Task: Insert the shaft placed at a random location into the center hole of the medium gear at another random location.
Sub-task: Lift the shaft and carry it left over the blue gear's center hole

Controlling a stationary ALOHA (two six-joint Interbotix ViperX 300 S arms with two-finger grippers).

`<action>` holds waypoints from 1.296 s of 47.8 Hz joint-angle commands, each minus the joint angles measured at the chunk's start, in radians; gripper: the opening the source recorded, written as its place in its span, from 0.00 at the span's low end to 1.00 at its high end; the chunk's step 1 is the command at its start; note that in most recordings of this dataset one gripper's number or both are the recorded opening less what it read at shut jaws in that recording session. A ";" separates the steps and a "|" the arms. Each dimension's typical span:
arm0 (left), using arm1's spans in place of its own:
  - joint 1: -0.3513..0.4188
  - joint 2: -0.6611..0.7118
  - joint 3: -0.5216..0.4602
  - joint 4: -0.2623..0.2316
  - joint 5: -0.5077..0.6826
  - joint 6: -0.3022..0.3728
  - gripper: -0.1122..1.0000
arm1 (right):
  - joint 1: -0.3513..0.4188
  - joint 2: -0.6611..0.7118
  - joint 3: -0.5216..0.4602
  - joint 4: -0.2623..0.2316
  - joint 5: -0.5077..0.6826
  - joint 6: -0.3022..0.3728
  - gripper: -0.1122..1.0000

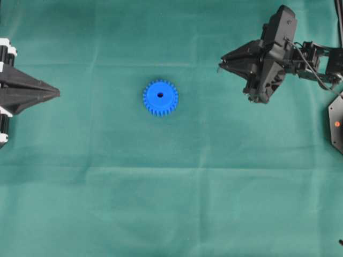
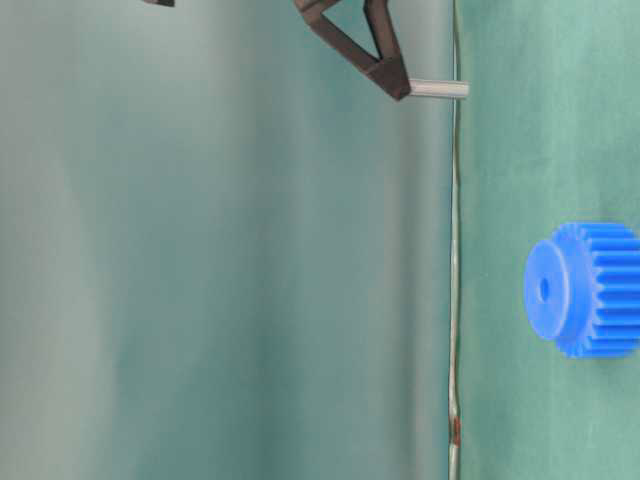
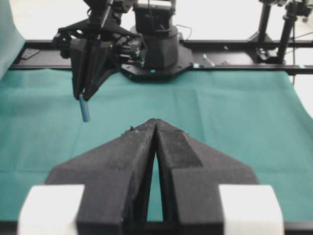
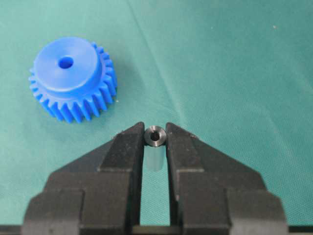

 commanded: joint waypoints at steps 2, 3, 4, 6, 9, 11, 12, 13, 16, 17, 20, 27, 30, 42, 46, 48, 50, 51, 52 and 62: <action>0.005 0.003 -0.028 0.003 -0.005 -0.002 0.10 | -0.003 -0.012 -0.020 -0.002 0.003 -0.009 0.22; 0.003 0.003 -0.028 0.003 -0.006 -0.002 0.10 | -0.003 -0.011 -0.021 -0.002 0.003 -0.009 0.22; 0.003 0.003 -0.028 0.003 -0.006 -0.002 0.10 | -0.003 -0.008 -0.023 -0.002 0.003 -0.009 0.22; 0.003 0.003 -0.028 0.003 -0.005 -0.002 0.10 | -0.003 -0.005 -0.025 -0.002 0.000 -0.009 0.22; 0.003 0.003 -0.028 0.003 -0.005 -0.002 0.10 | -0.003 0.002 -0.029 -0.003 0.000 -0.009 0.22; 0.003 0.003 -0.028 0.002 -0.005 -0.002 0.10 | -0.002 0.009 -0.035 -0.002 -0.002 -0.009 0.22; 0.003 0.003 -0.026 0.002 -0.005 -0.002 0.10 | -0.002 0.012 -0.038 -0.002 -0.002 -0.009 0.22; 0.005 0.005 -0.026 0.003 -0.005 -0.002 0.10 | -0.003 0.015 -0.041 -0.002 -0.002 -0.009 0.22; 0.003 0.005 -0.028 0.003 -0.005 -0.002 0.10 | 0.000 0.029 -0.052 -0.003 -0.006 -0.009 0.22; 0.003 0.003 -0.026 0.003 -0.005 0.000 0.10 | 0.000 0.035 -0.058 -0.002 -0.008 -0.009 0.22; 0.003 0.003 -0.026 0.003 -0.006 0.000 0.10 | 0.005 0.054 -0.074 -0.002 -0.012 -0.009 0.22; 0.003 0.005 -0.026 0.002 -0.005 -0.002 0.10 | 0.031 0.114 -0.135 -0.002 -0.026 -0.009 0.22; 0.003 0.005 -0.026 0.003 -0.005 0.000 0.10 | 0.043 0.143 -0.169 -0.002 -0.029 -0.009 0.22; 0.003 0.005 -0.026 0.003 -0.005 0.000 0.10 | 0.095 0.267 -0.321 -0.003 -0.026 -0.009 0.22; 0.003 0.005 -0.028 0.003 -0.002 -0.002 0.10 | 0.112 0.299 -0.362 -0.003 -0.021 -0.009 0.22; 0.005 0.003 -0.026 0.003 -0.002 -0.002 0.10 | 0.121 0.313 -0.380 -0.003 -0.020 -0.009 0.22; 0.005 0.003 -0.026 0.003 0.000 -0.002 0.10 | 0.127 0.325 -0.397 -0.003 -0.018 -0.009 0.22; 0.005 0.003 -0.028 0.003 0.000 -0.002 0.10 | 0.130 0.331 -0.405 -0.003 -0.018 -0.009 0.22; 0.003 0.003 -0.028 0.003 0.002 -0.002 0.10 | 0.133 0.336 -0.411 -0.003 -0.018 -0.009 0.22; 0.003 0.003 -0.026 0.003 0.006 -0.002 0.10 | 0.141 0.364 -0.437 -0.003 -0.017 -0.009 0.22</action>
